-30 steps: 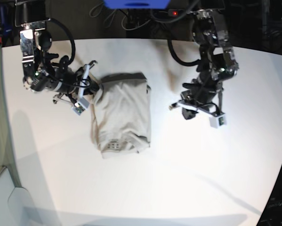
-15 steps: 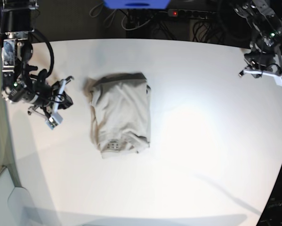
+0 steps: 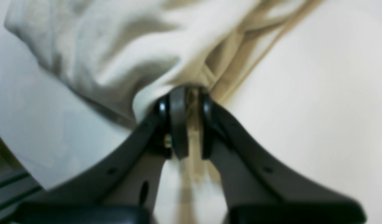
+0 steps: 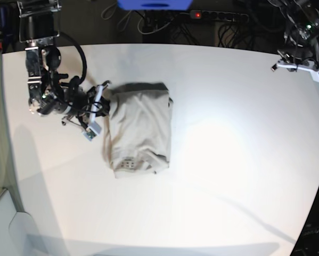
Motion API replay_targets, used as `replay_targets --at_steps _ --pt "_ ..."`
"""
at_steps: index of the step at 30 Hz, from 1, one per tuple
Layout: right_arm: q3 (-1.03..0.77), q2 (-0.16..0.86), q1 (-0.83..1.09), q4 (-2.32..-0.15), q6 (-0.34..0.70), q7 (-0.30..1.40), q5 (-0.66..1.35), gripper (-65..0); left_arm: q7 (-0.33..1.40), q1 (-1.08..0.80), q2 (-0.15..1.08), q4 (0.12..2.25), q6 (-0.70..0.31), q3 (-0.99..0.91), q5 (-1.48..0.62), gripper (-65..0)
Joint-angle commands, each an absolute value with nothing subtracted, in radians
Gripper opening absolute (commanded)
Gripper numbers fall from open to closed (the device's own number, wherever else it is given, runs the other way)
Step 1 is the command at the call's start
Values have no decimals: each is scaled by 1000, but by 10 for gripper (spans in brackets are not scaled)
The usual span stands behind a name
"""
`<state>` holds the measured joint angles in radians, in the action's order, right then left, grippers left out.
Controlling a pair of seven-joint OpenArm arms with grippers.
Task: Layout the t-shirt on the table in an organized manner, then fold the t-shirt properly
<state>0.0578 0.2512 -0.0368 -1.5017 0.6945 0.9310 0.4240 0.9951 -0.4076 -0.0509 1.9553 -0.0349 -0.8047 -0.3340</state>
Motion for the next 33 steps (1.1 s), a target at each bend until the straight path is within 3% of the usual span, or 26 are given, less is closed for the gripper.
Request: replay_targets --at_steps 1,12,17,22,33 --pt "56 255 -45 -1520 698 914 440 -594 980 -412 -45 1975 -42 -809 -341 -649" --pt "56 286 44 -1616 698 912 438 -596 981 -469 -51 1983 -44 -796 -343 -649" --pt "56 340 111 -1705 698 912 438 -597 980 -555 -50 1983 -44 -704 -343 -649" --pt "51 394 208 -1824 698 914 438 -649 918 -653 -51 1983 -44 -568 -343 -649" --pt "-229 401 503 -1940 698 914 438 -650 811 -837 -47 1966 -42 -314 -331 -649"
